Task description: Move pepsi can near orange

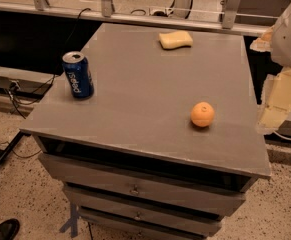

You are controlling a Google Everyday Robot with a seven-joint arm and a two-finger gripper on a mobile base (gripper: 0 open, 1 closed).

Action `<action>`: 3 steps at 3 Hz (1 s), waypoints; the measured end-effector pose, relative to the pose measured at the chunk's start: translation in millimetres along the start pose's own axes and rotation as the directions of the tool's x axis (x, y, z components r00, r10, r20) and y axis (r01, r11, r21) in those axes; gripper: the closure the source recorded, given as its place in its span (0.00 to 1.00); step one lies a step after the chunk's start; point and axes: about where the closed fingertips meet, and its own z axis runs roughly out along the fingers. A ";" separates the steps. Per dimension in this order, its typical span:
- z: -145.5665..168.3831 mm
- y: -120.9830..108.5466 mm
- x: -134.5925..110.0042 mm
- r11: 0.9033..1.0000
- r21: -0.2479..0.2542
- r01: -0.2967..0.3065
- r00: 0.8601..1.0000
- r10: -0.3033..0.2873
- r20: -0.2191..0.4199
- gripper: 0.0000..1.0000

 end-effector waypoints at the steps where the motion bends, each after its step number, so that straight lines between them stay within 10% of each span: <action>1: 3.2 -2.0 -4.2 1.000 -0.002 0.002 1.000 -0.002 0.013 0.00; 3: 65.3 -39.2 -99.8 0.997 -0.072 0.038 0.966 -0.018 0.258 0.00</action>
Offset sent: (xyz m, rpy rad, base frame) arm 0.0677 0.0696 -0.0340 0.2206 -0.0003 0.0977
